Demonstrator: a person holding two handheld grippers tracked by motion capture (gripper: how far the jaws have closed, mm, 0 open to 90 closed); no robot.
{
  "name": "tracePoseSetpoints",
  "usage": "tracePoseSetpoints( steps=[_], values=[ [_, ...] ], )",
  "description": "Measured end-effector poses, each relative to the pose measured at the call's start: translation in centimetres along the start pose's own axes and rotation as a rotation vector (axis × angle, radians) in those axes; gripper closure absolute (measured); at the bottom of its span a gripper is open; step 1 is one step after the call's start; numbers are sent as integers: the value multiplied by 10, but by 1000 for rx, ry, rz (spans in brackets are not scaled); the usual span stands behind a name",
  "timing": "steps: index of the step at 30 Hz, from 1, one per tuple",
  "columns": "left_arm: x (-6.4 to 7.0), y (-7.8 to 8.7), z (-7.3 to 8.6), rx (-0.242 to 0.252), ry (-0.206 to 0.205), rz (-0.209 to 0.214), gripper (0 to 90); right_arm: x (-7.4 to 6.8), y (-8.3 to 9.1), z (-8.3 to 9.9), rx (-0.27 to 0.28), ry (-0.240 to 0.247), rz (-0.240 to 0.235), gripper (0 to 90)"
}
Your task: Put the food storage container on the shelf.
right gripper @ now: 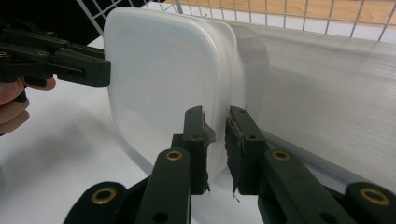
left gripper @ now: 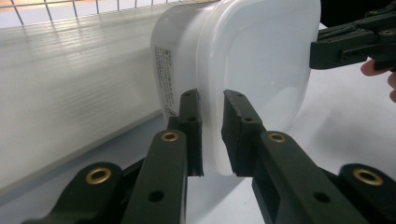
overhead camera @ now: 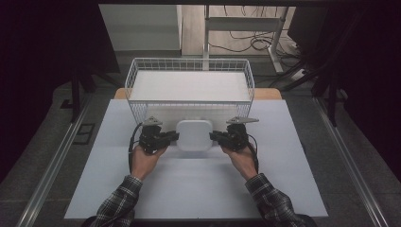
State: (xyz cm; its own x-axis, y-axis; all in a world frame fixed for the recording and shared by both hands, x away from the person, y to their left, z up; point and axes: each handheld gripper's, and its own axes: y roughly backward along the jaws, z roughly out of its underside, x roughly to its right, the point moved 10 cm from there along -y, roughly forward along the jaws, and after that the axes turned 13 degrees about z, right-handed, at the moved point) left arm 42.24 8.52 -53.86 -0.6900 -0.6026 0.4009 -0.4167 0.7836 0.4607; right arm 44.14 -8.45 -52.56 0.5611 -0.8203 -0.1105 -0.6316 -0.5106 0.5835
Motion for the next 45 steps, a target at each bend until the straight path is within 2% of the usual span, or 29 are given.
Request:
tracePoseSetpoints(
  steps=[6, 10, 17, 20, 21, 28, 32, 38, 42, 45],
  values=[
    [-6, -10, 0, -4, 17, -9, 784, 8, -9, 1, -17, -9, 16, 771],
    [-8, -13, -2, 15, 25, -11, 780, 11, -13, 1, -19, -24, 16, 766],
    [-14, -15, -7, 39, 17, -20, 746, 15, -20, -7, 4, 14, 44, 713],
    [-16, -16, -11, 50, -9, -49, 754, 16, -25, -8, 1, 24, 63, 666],
    [-17, -17, -13, 44, -29, -64, 755, 17, -26, -9, 5, 19, 68, 648],
    [-24, -18, -20, 68, -62, -126, 675, 22, -31, -18, 38, 24, 111, 620],
    [-26, -19, -25, 56, -108, -178, 616, 25, -33, -22, 47, 11, 116, 617],
    [-22, -17, -29, 74, -123, -168, 559, 27, -31, -24, 62, 17, 117, 658],
    [-14, -14, -31, 77, -141, -157, 535, 25, -26, -27, 75, 11, 104, 696],
    [-6, -10, -30, 82, -147, -150, 498, 21, -19, -28, 79, 28, 91, 739]
  ],
)
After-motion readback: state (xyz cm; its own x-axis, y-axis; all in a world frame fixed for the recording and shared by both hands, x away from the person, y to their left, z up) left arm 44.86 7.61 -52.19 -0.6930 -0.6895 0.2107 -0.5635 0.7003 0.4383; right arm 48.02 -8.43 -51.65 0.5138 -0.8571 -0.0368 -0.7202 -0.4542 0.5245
